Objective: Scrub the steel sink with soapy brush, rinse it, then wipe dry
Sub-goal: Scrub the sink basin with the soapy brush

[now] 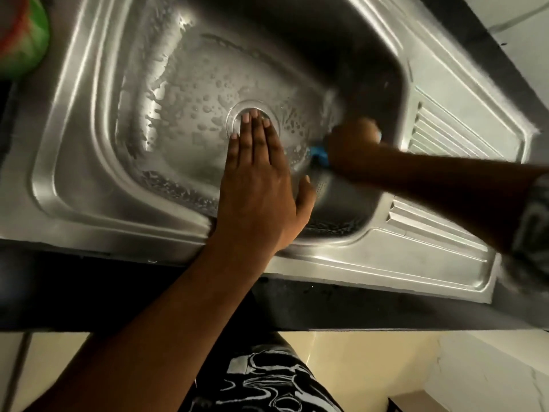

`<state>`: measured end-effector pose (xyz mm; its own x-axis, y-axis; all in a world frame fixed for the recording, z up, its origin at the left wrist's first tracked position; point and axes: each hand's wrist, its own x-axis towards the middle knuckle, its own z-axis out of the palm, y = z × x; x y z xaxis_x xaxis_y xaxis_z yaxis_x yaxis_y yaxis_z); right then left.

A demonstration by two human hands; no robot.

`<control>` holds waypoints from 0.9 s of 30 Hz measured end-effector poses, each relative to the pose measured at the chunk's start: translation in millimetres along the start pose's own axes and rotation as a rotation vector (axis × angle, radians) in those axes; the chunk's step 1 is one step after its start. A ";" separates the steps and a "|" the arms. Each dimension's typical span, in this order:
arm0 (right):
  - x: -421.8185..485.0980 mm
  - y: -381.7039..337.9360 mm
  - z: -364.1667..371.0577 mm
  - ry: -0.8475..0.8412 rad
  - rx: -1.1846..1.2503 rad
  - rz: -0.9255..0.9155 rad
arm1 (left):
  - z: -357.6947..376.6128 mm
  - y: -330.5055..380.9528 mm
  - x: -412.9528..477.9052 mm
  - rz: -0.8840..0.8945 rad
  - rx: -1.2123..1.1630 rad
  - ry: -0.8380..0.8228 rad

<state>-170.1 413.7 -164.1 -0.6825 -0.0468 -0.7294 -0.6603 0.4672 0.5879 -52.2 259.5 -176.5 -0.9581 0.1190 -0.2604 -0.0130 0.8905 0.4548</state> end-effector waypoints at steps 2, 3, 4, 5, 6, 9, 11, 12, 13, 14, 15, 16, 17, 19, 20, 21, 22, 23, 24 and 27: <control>-28.7 -36.8 9.5 -0.137 0.089 -0.157 | -0.3 -0.6 -0.4 -0.001 -0.012 0.009; -47.1 -50.3 10.1 -0.230 0.148 -0.220 | -0.4 -0.4 -0.7 -0.001 -0.014 0.009; -52.7 -50.3 11.2 -0.238 0.164 -0.244 | 0.0 -0.2 -0.8 -0.002 -0.016 0.008; -46.9 -42.0 8.8 -0.215 0.179 -0.224 | 0.5 0.1 -0.9 -0.004 -0.019 0.005; -32.3 -31.2 7.6 -0.155 0.176 -0.184 | 0.9 0.2 -0.9 -0.005 -0.020 0.001; 30.1 8.0 2.3 0.012 0.213 0.076 | 1.0 0.9 0.1 0.000 -0.016 -0.020; 61.2 24.5 3.0 0.013 0.266 0.206 | 1.6 1.2 0.1 0.006 -0.001 -0.035; 65.2 25.4 2.8 0.029 0.234 0.239 | 1.4 1.0 0.5 0.008 0.004 -0.036; 58.3 21.6 1.0 0.036 0.234 0.240 | 0.8 0.6 0.6 0.007 0.005 -0.038; 43.8 15.2 1.5 0.058 0.241 0.207 | -0.2 0.3 0.6 0.006 0.001 -0.039; 25.8 4.6 4.6 0.048 0.224 0.163 | -0.6 0.0 0.6 0.003 -0.001 -0.036; 4.8 -10.2 10.3 0.021 0.196 0.091 | -0.5 -0.4 0.6 0.002 -0.001 -0.029; -19.1 -26.9 12.0 -0.046 0.180 0.001 | -0.2 -0.6 0.7 0.003 -0.003 -0.024; -48.5 -52.2 16.8 -0.124 0.193 -0.155 | -0.5 -0.5 0.7 0.009 -0.001 -0.029; -51.0 -54.5 16.4 -0.149 0.214 -0.172 | -0.7 -0.3 0.4 0.012 0.000 -0.037; -45.1 -50.3 14.9 -0.159 0.238 -0.156 | -0.6 -0.2 0.0 0.015 0.000 -0.041; -33.5 -42.4 15.3 -0.130 0.228 -0.114 | -0.3 -0.4 -0.4 0.020 0.000 -0.040; -15.2 -31.2 15.6 -0.083 0.222 -0.050 | 0.1 -0.6 0.0 0.026 0.002 -0.038; 5.5 -15.8 16.0 -0.008 0.221 0.017 | 0.2 -0.7 0.1 0.032 0.005 -0.040; 50.7 26.3 13.8 0.035 0.243 0.182 | 0.5 0.5 -0.6 0.037 0.019 -0.039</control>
<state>-217.9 435.8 -190.4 -0.7959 0.0291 -0.6048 -0.4346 0.6679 0.6041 -51.5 260.1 -176.5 -0.9460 0.1688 -0.2766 0.0281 0.8932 0.4487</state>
